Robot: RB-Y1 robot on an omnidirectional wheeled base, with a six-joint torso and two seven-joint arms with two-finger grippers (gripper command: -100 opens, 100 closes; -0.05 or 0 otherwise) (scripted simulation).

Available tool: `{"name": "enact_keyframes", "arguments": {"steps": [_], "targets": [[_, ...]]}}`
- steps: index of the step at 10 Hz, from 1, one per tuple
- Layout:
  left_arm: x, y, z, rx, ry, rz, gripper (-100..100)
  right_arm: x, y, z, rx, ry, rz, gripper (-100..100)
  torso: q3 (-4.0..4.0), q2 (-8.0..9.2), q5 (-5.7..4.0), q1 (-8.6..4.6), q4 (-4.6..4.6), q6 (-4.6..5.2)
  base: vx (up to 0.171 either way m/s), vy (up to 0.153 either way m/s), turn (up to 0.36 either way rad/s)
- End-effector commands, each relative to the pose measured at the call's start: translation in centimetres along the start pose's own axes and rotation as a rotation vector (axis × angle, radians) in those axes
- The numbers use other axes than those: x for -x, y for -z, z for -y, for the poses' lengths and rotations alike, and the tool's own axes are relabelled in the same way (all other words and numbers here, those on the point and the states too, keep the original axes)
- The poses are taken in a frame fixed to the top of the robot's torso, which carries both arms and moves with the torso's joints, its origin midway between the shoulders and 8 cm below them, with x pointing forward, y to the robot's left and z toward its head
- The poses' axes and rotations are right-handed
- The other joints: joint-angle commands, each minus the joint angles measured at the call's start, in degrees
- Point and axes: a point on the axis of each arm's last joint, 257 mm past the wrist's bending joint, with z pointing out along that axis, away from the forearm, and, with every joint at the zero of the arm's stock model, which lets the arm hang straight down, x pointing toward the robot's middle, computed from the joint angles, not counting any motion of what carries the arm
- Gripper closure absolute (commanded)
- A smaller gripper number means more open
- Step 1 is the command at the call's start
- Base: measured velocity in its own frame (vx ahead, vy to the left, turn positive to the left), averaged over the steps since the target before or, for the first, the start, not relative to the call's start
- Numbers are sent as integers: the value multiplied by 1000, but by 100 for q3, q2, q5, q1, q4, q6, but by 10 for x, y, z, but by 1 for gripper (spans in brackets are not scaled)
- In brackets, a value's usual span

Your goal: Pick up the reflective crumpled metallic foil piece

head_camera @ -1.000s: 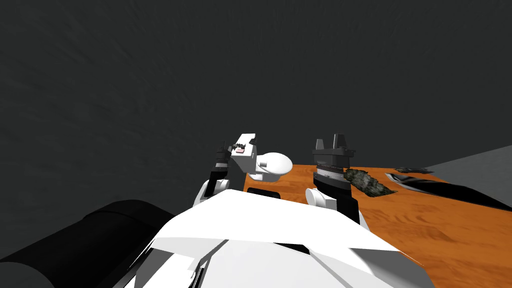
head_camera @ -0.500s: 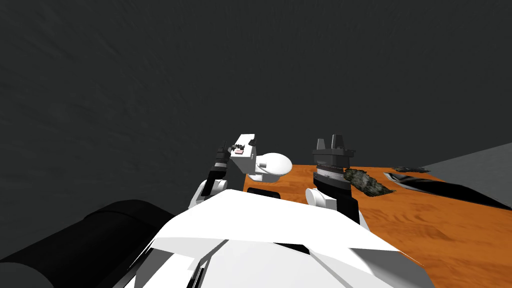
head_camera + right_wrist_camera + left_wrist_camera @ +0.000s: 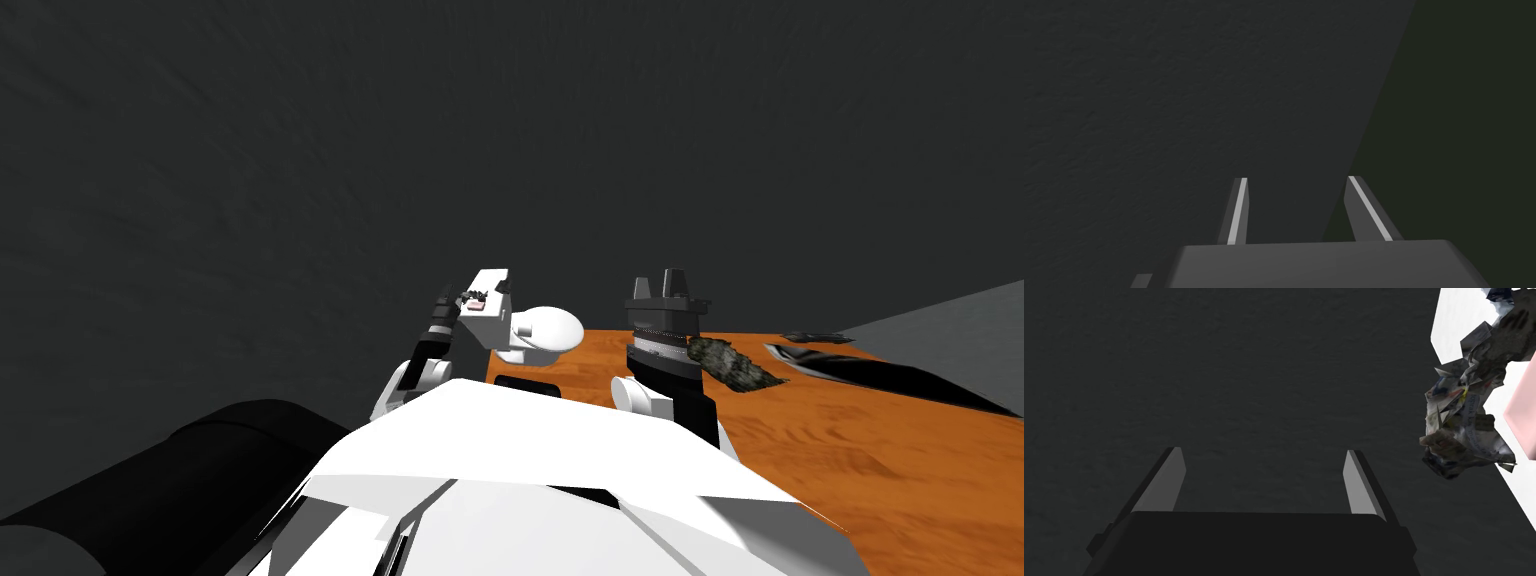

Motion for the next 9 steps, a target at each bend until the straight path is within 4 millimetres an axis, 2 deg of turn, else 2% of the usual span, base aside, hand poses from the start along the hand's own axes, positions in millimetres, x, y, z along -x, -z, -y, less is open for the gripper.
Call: {"name": "enact_keyframes", "arguments": {"steps": [1,9], "targets": [[2,1,-7,32,-8,0,-100,0,0,0,0,0,0,0,0,0,0,0,0,0,27,-3,-18],[8,7,-34,172,-64,-23,-100,0,0,0,0,0,0,0,1,2,0,0,0,0,24,-2,-16]]}}
